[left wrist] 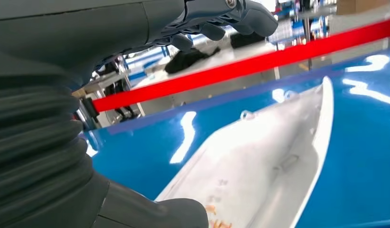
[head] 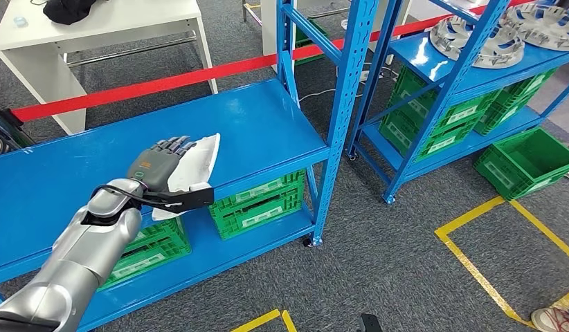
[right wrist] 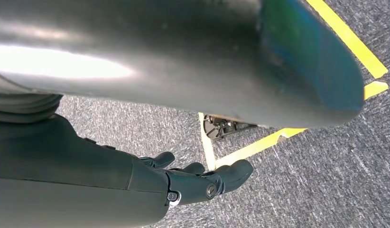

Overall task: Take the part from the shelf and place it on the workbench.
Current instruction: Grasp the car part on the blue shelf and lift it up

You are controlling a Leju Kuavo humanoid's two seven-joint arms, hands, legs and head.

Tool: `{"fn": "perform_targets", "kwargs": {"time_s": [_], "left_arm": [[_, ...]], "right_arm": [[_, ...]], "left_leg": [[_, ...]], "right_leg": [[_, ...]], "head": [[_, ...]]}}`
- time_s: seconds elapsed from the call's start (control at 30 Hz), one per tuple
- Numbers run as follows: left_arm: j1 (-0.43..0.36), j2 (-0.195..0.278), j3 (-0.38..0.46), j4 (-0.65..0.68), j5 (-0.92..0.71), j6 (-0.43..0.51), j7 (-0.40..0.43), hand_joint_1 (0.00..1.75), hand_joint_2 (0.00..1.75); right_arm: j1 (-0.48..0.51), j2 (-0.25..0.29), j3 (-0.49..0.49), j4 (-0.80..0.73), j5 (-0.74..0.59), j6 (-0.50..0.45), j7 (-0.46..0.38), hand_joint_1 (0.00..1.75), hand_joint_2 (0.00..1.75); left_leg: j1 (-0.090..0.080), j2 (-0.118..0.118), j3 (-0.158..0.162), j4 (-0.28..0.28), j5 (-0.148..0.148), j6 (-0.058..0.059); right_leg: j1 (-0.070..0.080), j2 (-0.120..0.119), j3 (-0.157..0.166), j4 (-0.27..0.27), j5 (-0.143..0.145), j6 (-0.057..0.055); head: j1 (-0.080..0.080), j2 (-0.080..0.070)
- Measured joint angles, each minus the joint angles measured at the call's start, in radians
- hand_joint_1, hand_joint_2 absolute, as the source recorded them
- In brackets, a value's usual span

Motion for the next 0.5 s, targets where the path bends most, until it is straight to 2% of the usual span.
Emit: {"fn": "perform_targets", "kwargs": {"time_s": [0.27,0.33,0.5], "left_arm": [[0.015,0.000,-0.014,-0.003,0.020,0.100,-0.019,0.00,1.75],[0.028,0.000,-0.014,-0.012,0.050,0.184,-0.062,0.00,1.75],[0.081,0.000,-0.014,-0.048,0.076,0.483,-0.174,0.00,1.75]], "right_arm": [[0.000,0.000,-0.003,0.000,0.001,0.000,0.000,0.00,0.00],[0.000,0.000,-0.003,0.000,0.006,0.000,0.002,0.00,0.00],[-0.001,0.000,-0.003,0.000,0.025,0.002,0.007,0.00,0.00]], "left_leg": [[0.000,0.000,0.000,0.000,0.000,0.000],[0.000,0.000,0.000,0.000,0.000,0.000],[0.000,0.000,0.000,0.000,0.000,0.000]], "right_leg": [[0.000,0.000,0.000,0.000,0.000,0.000],[0.000,0.000,0.000,0.000,0.000,0.000],[0.000,0.000,0.000,0.000,0.000,0.000]], "head": [[0.000,0.000],[0.000,0.000],[0.000,0.000]]}}
